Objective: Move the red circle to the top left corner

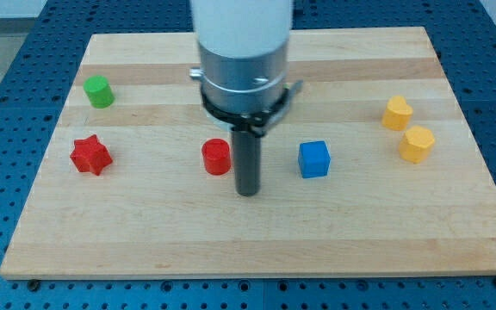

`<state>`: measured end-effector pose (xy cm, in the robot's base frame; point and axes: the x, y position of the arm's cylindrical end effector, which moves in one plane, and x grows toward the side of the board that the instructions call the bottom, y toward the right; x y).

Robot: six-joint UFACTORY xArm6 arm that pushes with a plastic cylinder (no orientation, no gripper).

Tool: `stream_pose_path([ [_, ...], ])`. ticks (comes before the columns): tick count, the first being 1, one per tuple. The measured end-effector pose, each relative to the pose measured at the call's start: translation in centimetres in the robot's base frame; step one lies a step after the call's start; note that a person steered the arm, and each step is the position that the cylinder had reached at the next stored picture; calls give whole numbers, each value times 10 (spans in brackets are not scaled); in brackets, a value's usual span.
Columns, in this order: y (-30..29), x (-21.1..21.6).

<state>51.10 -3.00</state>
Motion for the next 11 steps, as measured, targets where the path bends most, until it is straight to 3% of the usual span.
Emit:
stream_pose_path([
  [2, -51, -54],
  [3, -58, -31],
  [5, -81, -82],
  [6, -86, -35],
  [7, -63, -41],
  [8, -62, -84],
  [10, -142, -150],
  [11, -142, -115],
])
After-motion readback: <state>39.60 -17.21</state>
